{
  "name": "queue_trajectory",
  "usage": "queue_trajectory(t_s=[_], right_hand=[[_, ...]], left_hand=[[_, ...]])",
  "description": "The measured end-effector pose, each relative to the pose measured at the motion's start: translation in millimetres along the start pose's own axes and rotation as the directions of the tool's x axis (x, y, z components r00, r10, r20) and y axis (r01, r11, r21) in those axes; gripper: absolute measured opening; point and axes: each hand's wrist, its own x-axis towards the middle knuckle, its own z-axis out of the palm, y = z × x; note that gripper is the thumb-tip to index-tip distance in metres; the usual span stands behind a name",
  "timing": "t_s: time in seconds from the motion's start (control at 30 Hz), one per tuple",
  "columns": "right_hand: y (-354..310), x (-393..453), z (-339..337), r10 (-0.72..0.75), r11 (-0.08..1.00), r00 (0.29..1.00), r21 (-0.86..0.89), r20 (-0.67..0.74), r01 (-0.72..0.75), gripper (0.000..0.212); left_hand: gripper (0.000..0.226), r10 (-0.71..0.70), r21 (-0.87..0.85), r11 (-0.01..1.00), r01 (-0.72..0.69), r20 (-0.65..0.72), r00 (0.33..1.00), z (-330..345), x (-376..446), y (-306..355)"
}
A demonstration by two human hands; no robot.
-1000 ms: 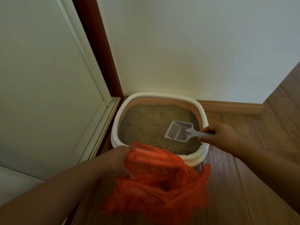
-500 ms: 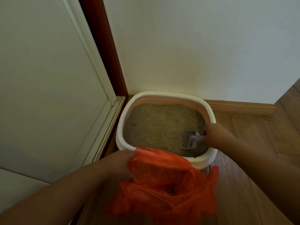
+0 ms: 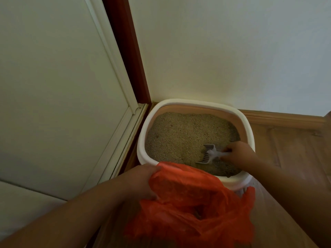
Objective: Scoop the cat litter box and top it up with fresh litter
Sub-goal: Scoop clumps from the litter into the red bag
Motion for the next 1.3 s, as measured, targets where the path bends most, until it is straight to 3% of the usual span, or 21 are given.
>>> queue_trajectory(t_s=[0.23,0.5,0.9,1.13,1.3], right_hand=[[-30.2,13.5,24.5,-0.017,0.995,1.0,0.102,-0.01,0.018,0.016],[-73.2,38.0,40.1,-0.027,0.977,1.0,0.212,-0.008,0.028,0.013],[-131.1,89.1,52.1,0.023,0.99,0.999,0.136,0.04,-0.029,0.023],[-144.9,101.2,81.1,0.061,0.933,0.998,0.354,0.028,-0.067,0.019],[-122.8,102.3,86.6,0.057,0.798,0.997,0.598,0.048,-0.074,0.034]], left_hand=[[0.111,-0.013,-0.031,0.999,0.012,-0.034,0.999,-6.0,3.3,-12.2],[0.101,-0.001,-0.031,1.0,-0.002,-0.102,0.995,-12.5,2.9,-11.3],[0.094,-0.001,-0.07,0.997,-0.009,-0.136,0.991,-13.4,11.7,-16.9],[0.092,-0.008,-0.078,0.997,-0.004,-0.156,0.988,-17.7,11.3,-21.7],[0.095,-0.006,-0.08,0.997,-0.007,-0.165,0.986,-17.1,5.6,-19.8]])
